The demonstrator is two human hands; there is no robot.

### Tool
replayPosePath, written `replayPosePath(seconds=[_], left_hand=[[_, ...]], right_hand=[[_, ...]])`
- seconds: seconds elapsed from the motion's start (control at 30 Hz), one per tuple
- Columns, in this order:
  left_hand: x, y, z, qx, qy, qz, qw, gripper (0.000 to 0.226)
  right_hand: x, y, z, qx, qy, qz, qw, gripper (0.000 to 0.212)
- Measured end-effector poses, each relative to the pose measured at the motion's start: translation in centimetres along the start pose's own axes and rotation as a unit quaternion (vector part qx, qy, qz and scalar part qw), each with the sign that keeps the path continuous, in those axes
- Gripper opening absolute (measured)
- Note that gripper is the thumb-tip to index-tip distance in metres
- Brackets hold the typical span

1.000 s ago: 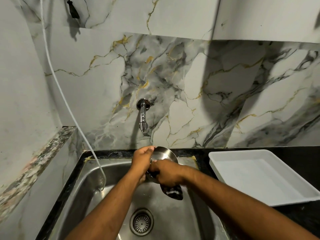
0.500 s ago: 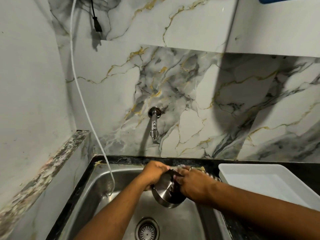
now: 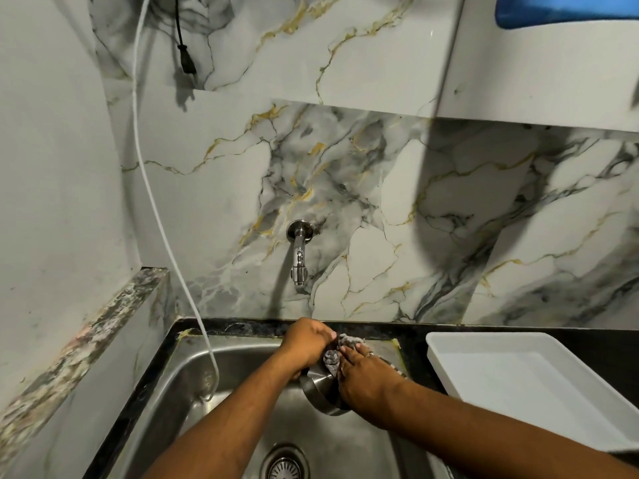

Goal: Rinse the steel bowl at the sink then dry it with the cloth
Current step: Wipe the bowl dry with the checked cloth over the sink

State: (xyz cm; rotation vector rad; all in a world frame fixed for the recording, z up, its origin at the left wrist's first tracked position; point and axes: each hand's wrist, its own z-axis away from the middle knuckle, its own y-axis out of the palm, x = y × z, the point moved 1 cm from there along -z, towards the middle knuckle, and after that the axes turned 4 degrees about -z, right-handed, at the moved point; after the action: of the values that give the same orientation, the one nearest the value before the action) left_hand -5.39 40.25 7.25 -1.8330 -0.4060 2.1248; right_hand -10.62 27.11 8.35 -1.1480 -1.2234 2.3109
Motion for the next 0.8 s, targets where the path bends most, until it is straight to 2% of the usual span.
replayPosePath(seconds=[0.1,0.2,0.33,0.43,0.57,0.67,0.8], left_hand=[[0.0,0.5,0.0,-0.002,0.005,-0.034,0.999,0.021],[-0.3,0.5,-0.1,0.004,0.017,-0.08,0.997,0.014],[-0.4,0.7,-0.1,0.007,0.029,-0.172,0.985,0.017],[0.0,0.4,-0.2,0.004,0.026,-0.186,0.982,0.02],[0.3,1.2,0.3,-0.027,0.046,-0.207,0.977,0.022],[0.9,2.3,0.7,-0.052,0.052,-0.191,0.979,0.019],[1.7,2.9,0.8,-0.074,0.042,-0.167,0.982,0.018]], right_hand=[[1.3,-0.3,-0.4,0.057,0.017,-0.001,0.998,0.06],[2.0,-0.3,-0.4,0.075,0.032,0.01,0.997,0.059],[2.7,0.2,-0.1,0.045,0.004,0.03,0.999,0.056],[3.3,1.2,-0.1,0.028,-0.012,0.026,0.999,0.054],[3.3,1.1,0.3,0.096,0.004,-0.106,0.99,0.045],[2.6,0.1,0.7,0.161,0.024,-0.264,0.951,0.042],[1.1,-0.6,0.9,0.112,-0.04,-0.375,0.919,0.026]])
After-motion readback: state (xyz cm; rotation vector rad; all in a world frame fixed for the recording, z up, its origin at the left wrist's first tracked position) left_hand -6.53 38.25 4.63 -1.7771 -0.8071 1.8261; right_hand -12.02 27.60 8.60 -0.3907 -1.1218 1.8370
